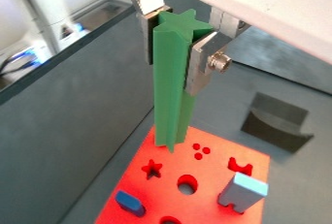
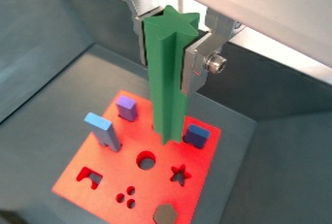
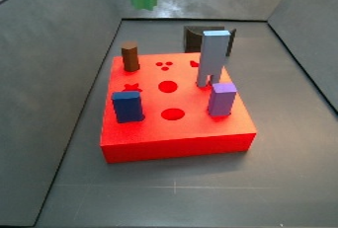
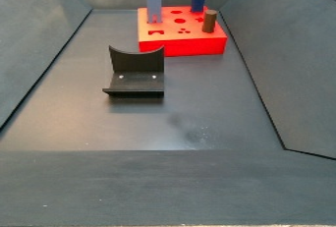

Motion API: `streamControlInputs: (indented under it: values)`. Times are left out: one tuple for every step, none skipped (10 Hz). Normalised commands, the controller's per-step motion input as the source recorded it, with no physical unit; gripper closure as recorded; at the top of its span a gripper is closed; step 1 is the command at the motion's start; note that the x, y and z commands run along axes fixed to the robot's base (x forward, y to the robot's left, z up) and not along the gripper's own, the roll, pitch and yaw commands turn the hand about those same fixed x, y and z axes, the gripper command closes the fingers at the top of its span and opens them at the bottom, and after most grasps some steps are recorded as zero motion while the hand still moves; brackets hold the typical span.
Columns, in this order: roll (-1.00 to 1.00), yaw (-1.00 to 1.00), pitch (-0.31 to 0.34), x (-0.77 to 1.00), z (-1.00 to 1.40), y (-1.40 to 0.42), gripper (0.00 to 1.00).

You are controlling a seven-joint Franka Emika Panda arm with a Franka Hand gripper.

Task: Pick up the star object. Move up. Move to above the board. Insert the star object.
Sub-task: Insert the star object.

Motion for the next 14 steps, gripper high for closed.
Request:
streamControlInputs:
  values:
    - [-0.06, -0.59, 0.0, 0.0, 0.0, 0.1, 1.0]
    - [0.0, -0.05, 0.004, 0.0, -0.01, 0.02, 1.0]
    - [0.0, -1.0, 0.0, 0.0, -0.41, 0.0, 1.0]
    - [0.0, -1.0, 0.0, 0.0, -0.43, 0.0, 1.0]
    - [0.0, -1.0, 0.0, 0.0, -0.43, 0.0, 1.0]
    - [0.0, -1.0, -0.007, 0.0, -0.49, 0.0, 1.0]
    - [-0.06, -1.0, -0.076, 0.0, -0.53, 0.0, 1.0]
    - [-0.11, -0.36, -0.081, 0.0, -0.23, 0.0, 1.0]
    - [0.0, -0.01, 0.0, 0.0, -0.05, 0.0, 1.0]
    - [0.0, -0.51, 0.0, 0.0, -0.2, -0.02, 1.0]
    - [0.0, -0.84, -0.004, -0.01, -0.21, -0.06, 1.0]
    - [0.0, -0.2, 0.0, 0.05, 0.0, 0.06, 1.0]
    - [0.0, 0.0, 0.0, 0.0, -0.03, 0.0, 1.0]
    - [0.0, -0.03, 0.0, -0.06, -0.27, -0.08, 1.0]
